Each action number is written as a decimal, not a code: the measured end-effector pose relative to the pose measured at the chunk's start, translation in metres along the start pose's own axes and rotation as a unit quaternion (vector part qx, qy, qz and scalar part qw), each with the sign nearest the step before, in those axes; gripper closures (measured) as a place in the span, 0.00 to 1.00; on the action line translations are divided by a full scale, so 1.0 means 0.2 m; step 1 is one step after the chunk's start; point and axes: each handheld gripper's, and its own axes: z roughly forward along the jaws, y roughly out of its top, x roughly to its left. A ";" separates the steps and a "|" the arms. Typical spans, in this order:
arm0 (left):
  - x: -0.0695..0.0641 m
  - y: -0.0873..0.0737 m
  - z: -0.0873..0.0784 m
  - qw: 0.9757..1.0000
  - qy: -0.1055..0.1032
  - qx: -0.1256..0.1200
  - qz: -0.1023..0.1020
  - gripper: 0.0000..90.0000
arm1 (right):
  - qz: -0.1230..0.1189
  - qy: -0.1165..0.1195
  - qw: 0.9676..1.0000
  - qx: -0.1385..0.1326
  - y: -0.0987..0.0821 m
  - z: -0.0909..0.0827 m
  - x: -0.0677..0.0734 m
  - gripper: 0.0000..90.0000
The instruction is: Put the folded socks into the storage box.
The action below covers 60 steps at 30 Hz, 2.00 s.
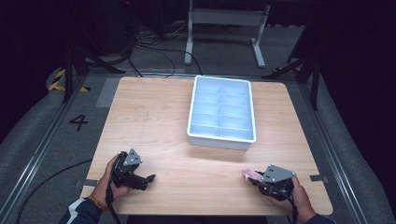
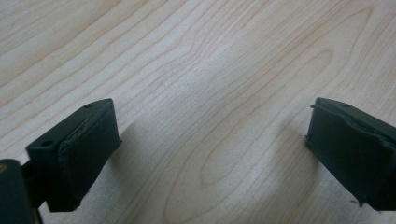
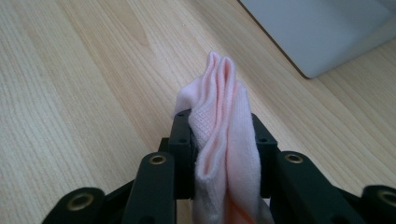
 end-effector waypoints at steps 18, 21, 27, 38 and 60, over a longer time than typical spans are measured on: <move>-0.02 0.08 0.05 0.999 -0.028 -0.008 0.027 0.22 | 0.023 0.000 1.000 -0.011 -0.02 -0.03 -0.04 0.78; -0.03 0.10 0.07 0.999 -0.032 -0.008 0.033 0.22 | 0.025 0.000 1.000 -0.015 -0.02 -0.04 -0.05 0.78; -0.04 0.11 0.08 0.999 -0.037 -0.012 0.039 0.22 | 0.033 -0.002 0.999 -0.028 -0.03 -0.08 -0.08 0.78; -0.04 0.09 0.08 0.999 -0.037 -0.019 0.033 0.21 | 0.051 -0.014 0.997 -0.051 -0.04 -0.16 -0.15 0.78; -0.04 0.09 0.08 0.999 -0.036 -0.020 0.032 0.21 | 0.045 -0.009 0.996 -0.074 0.04 -0.23 -0.28 0.78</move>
